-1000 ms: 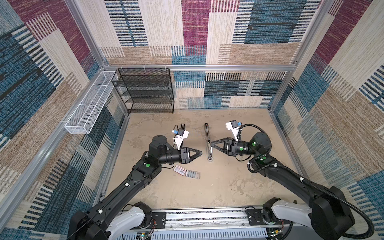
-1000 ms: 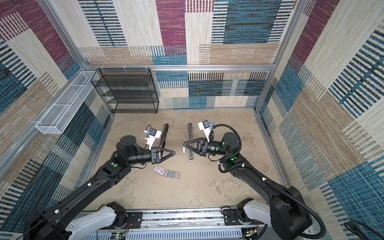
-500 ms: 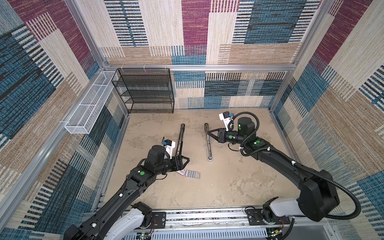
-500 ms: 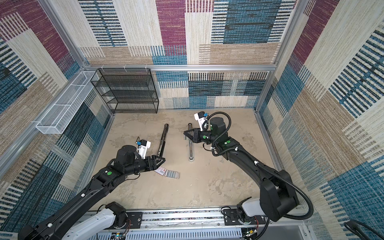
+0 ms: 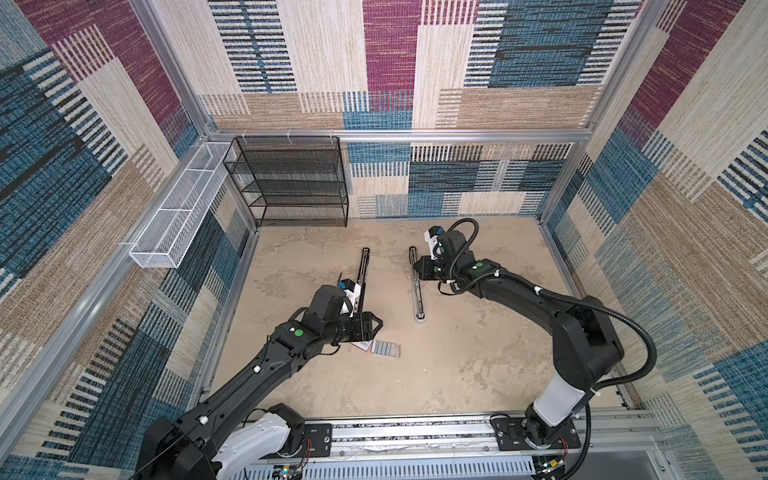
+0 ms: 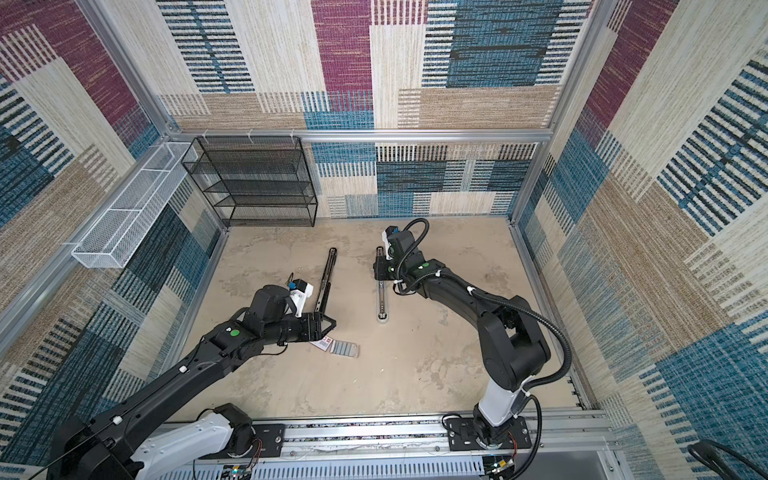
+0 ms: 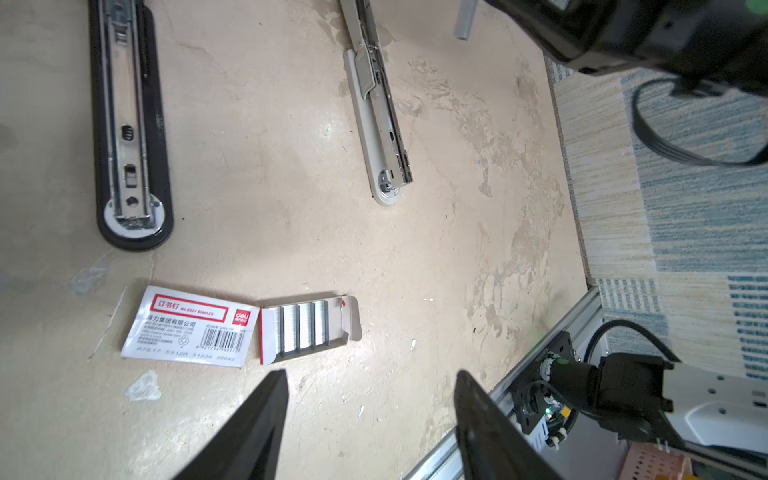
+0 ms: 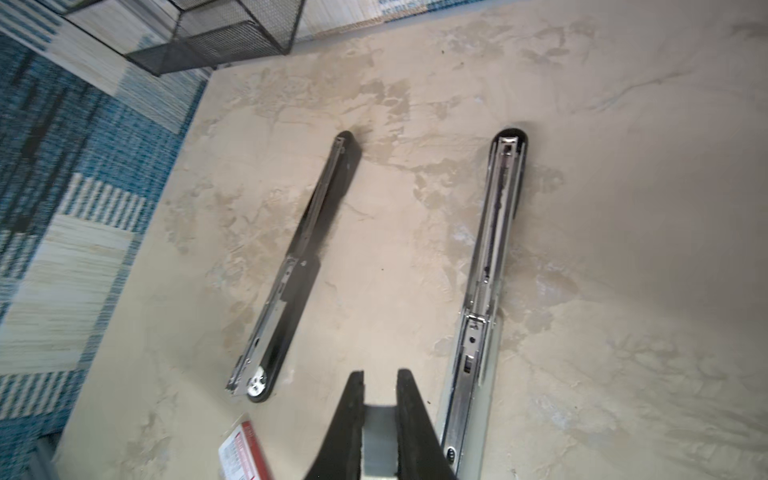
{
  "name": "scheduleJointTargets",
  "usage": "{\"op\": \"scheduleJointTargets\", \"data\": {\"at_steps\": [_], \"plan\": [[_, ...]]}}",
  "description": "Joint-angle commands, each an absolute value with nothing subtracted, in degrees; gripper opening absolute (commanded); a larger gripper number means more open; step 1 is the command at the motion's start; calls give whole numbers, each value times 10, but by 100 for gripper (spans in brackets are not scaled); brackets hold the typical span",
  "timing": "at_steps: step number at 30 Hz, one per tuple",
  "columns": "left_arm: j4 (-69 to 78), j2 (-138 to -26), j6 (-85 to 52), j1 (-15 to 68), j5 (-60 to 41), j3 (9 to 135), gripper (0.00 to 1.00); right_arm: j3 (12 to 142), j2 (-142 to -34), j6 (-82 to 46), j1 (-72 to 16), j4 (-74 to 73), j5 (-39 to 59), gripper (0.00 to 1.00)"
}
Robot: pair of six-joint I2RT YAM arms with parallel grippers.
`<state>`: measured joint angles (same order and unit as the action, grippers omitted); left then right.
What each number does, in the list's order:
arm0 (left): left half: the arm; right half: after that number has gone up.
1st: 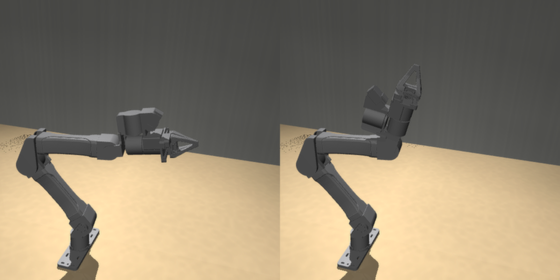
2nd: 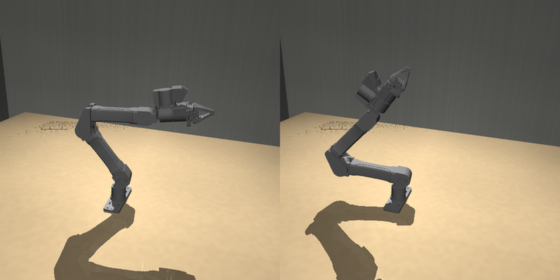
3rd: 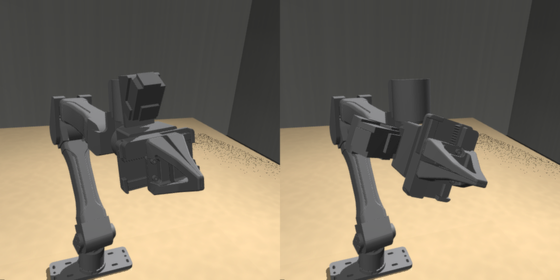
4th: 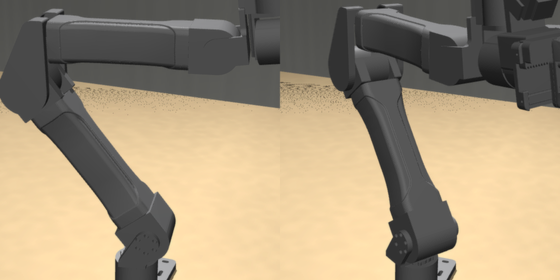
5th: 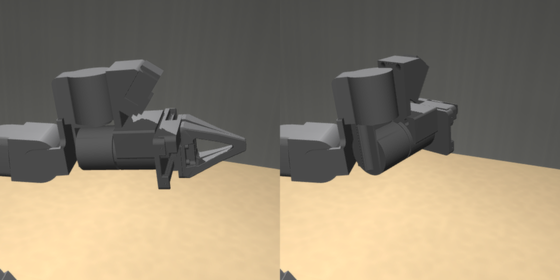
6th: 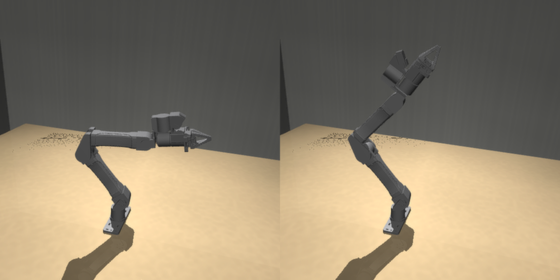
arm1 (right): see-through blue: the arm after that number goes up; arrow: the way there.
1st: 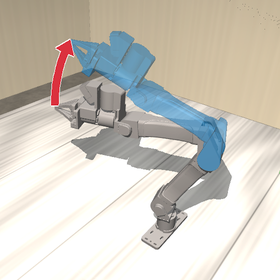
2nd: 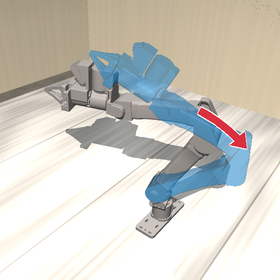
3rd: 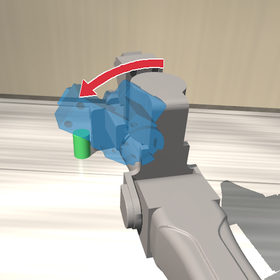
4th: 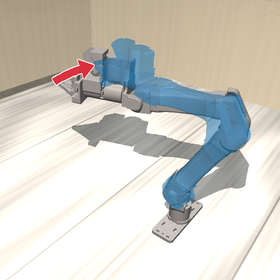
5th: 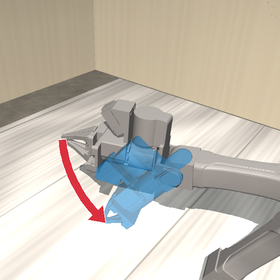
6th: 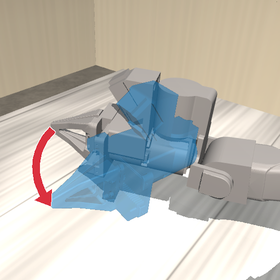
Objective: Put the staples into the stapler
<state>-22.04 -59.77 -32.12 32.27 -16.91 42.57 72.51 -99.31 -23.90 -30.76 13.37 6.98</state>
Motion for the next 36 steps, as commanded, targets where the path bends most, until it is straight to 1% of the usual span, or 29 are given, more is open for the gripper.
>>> {"op": "scheduleJointTargets", "data": {"at_steps": [1,5,11,36], "plan": [[-194,-597,-271,339,-153,433,67,743,-1014,-234,-317,150,-2,13],[-171,-589,-256,352,-125,434,67,761,-1044,-236,-325,159,-37,13],[-162,-603,-256,352,-133,433,66,776,-1076,-232,-337,171,-80,13],[-156,-608,-269,354,-135,417,65,802,-1137,-231,-338,170,-105,12]]}}
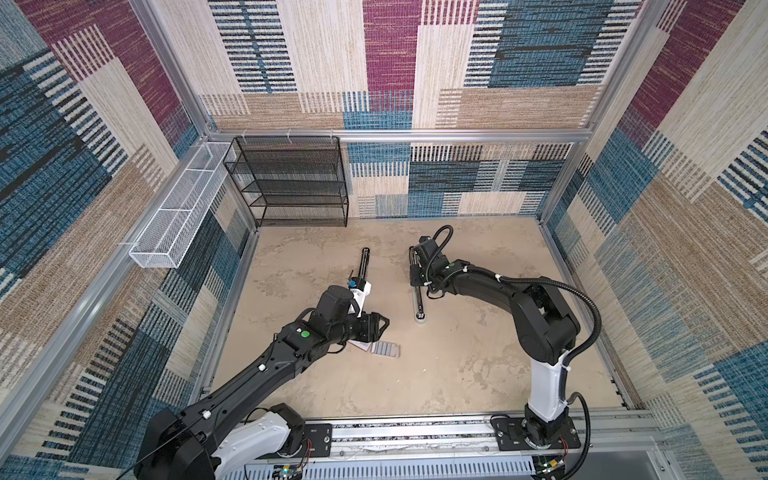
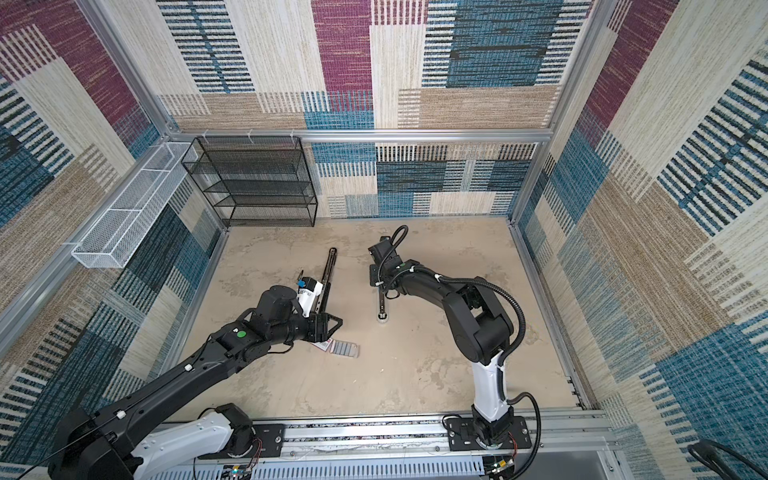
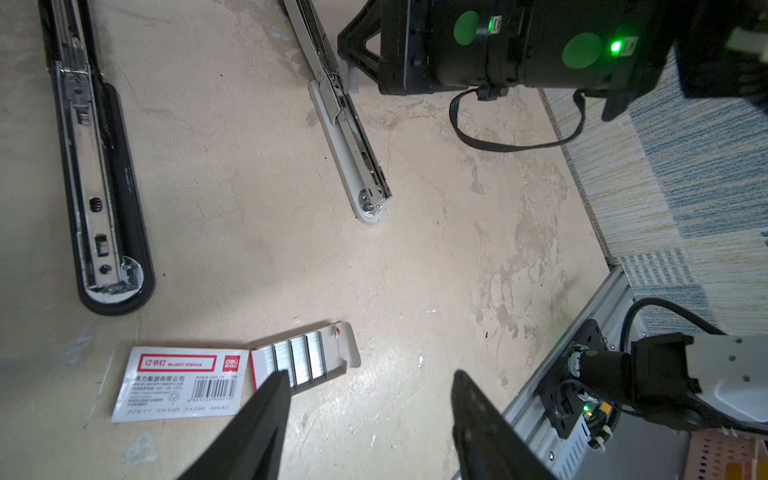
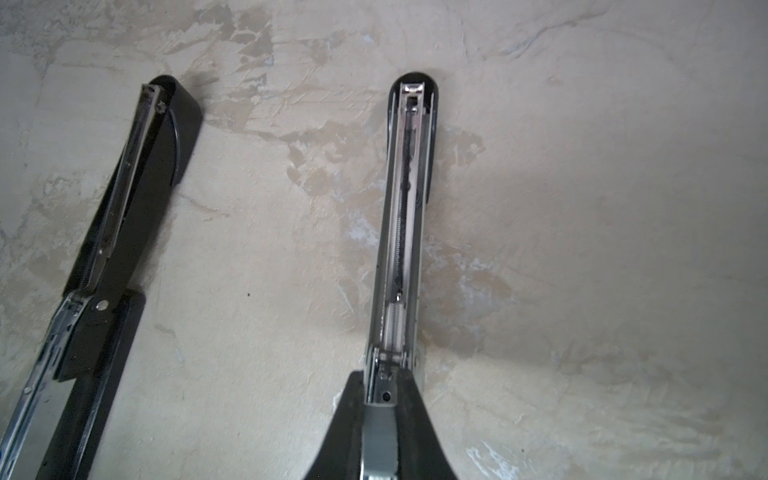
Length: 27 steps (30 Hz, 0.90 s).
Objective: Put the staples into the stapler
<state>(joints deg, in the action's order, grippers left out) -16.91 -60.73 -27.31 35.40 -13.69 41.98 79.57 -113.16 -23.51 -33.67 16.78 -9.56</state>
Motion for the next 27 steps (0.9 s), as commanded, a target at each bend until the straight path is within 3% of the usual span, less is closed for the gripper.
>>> {"op": "scheduleJointTargets", "data": {"at_steps": [1,27], "plan": [[-156,-609,-270,354,-136,417,65,802,-1140,-231,-338,170,-106,12],[-160,-601,-275,354,-134,409,63,773,-1138,-243,-345,164,-112,13]]}}
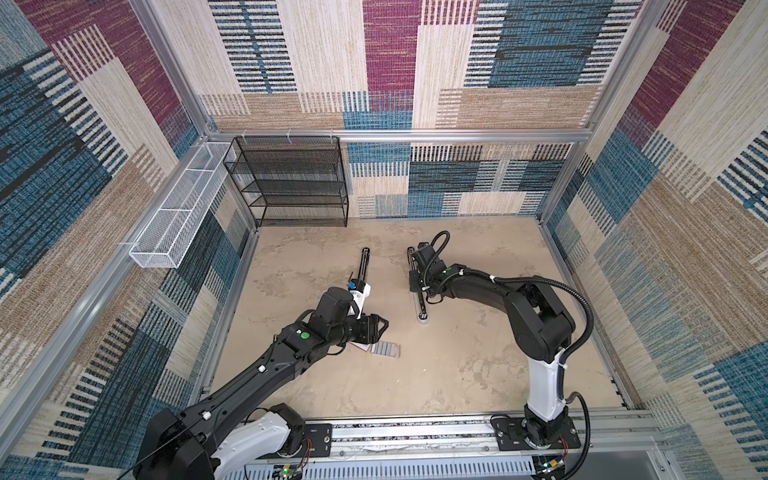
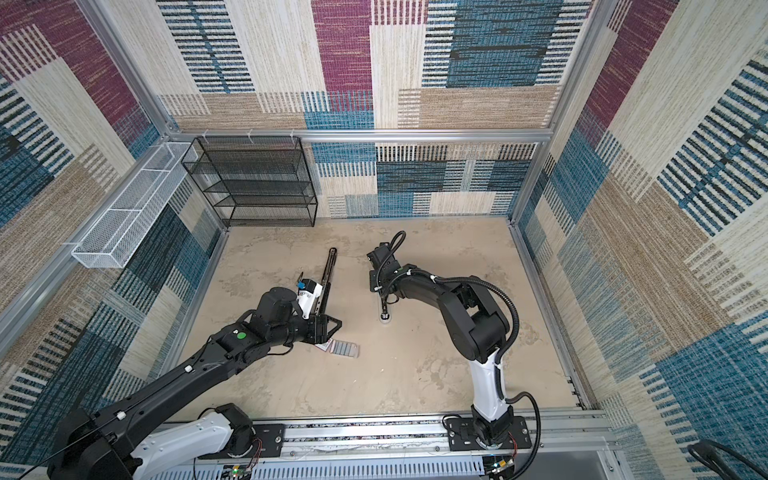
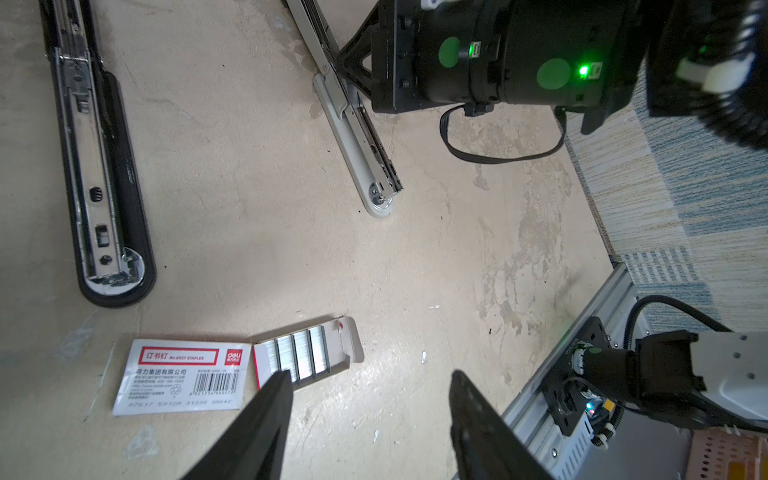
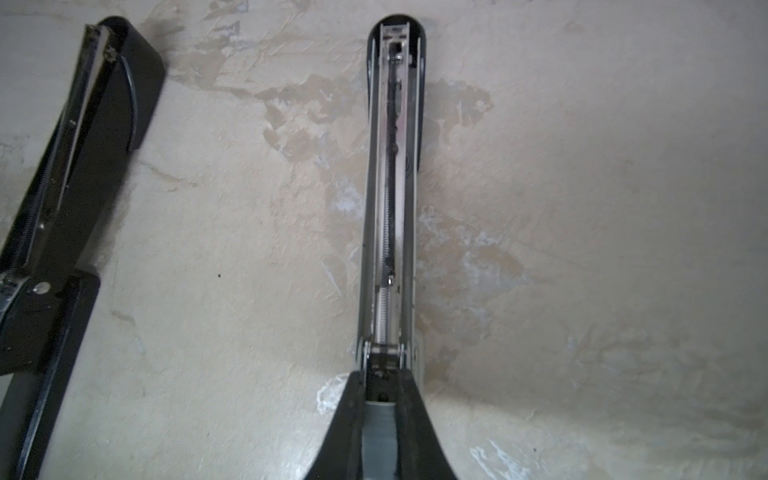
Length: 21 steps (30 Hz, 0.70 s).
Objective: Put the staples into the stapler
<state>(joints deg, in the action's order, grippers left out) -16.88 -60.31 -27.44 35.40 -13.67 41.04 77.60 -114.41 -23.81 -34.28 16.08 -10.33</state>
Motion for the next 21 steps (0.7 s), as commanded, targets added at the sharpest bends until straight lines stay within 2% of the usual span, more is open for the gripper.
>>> {"op": "scheduleJointTargets", "data": {"at_steps": [1,3,7,11,21], "plan": [[-161,-600,-275,354,-133,409,63,773,-1137,-243,-346,164,-112,14],[-161,-599,-275,354,-133,409,63,769,-1135,-243,-347,165,-113,15],[-159,-600,-277,354,-134,408,63,761,-1123,-247,-349,166,-115,29],[-158,-603,-277,354,-137,409,63,771,-1116,-238,-349,167,-116,36],[-163,-596,-280,354,-136,411,63,819,-1157,-220,-349,169,-91,41]]}}
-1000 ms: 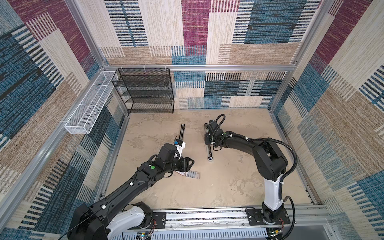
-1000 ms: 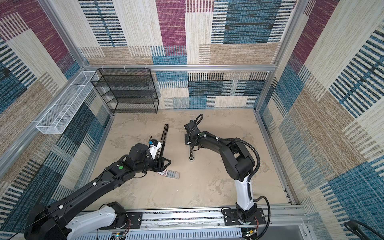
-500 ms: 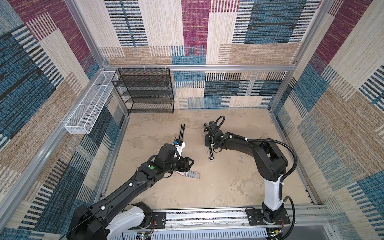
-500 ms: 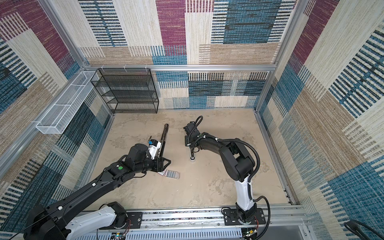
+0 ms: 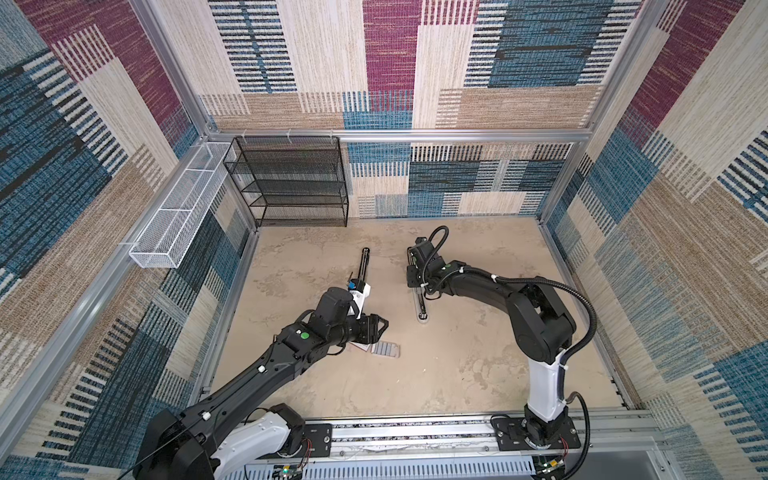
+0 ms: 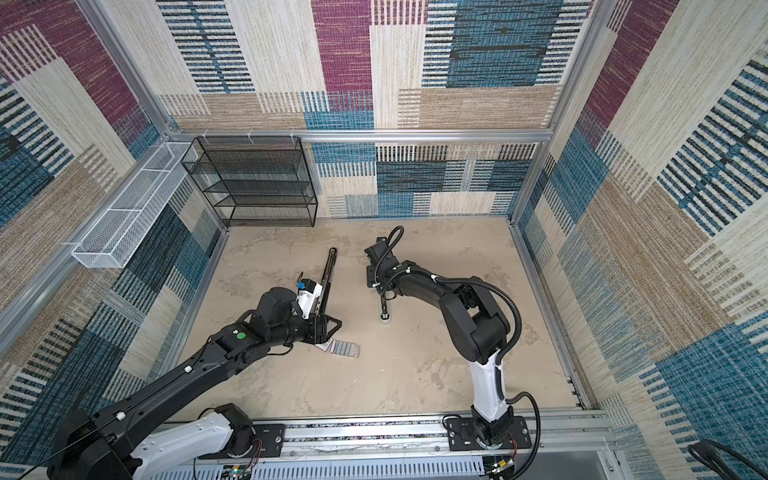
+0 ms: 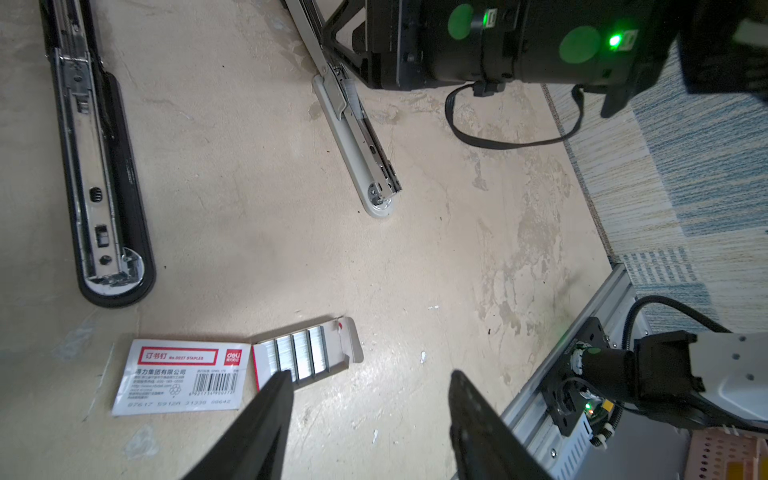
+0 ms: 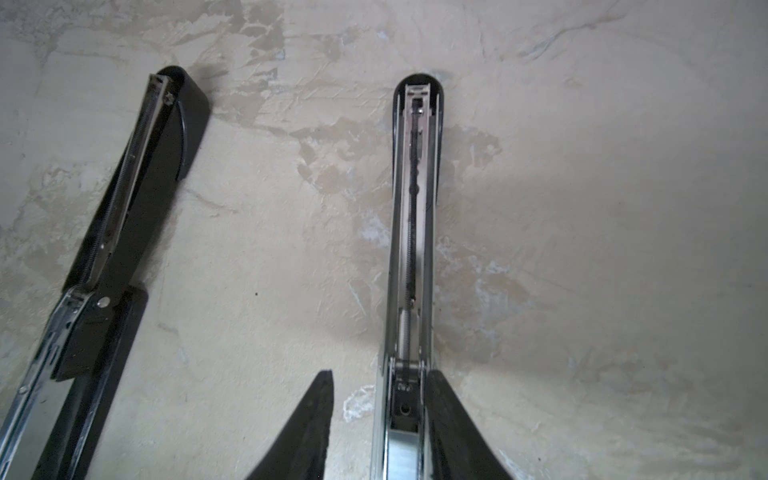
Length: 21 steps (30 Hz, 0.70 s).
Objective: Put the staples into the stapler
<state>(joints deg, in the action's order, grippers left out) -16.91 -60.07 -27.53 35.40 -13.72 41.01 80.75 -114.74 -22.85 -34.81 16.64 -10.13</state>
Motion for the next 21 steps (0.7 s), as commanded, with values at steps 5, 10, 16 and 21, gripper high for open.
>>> {"op": "scheduleJointTargets", "data": {"at_steps": [5,10,16,21], "plan": [[-172,-589,-278,354,-132,412,63,828,-1171,-220,-349,173,-76,40],[-172,-587,-278,354,-129,408,63,809,-1162,-225,-349,171,-59,36],[-168,-591,-280,354,-132,406,62,785,-1145,-232,-350,168,-52,36],[-167,-588,-282,354,-131,404,62,769,-1131,-235,-353,166,-47,36]]}}
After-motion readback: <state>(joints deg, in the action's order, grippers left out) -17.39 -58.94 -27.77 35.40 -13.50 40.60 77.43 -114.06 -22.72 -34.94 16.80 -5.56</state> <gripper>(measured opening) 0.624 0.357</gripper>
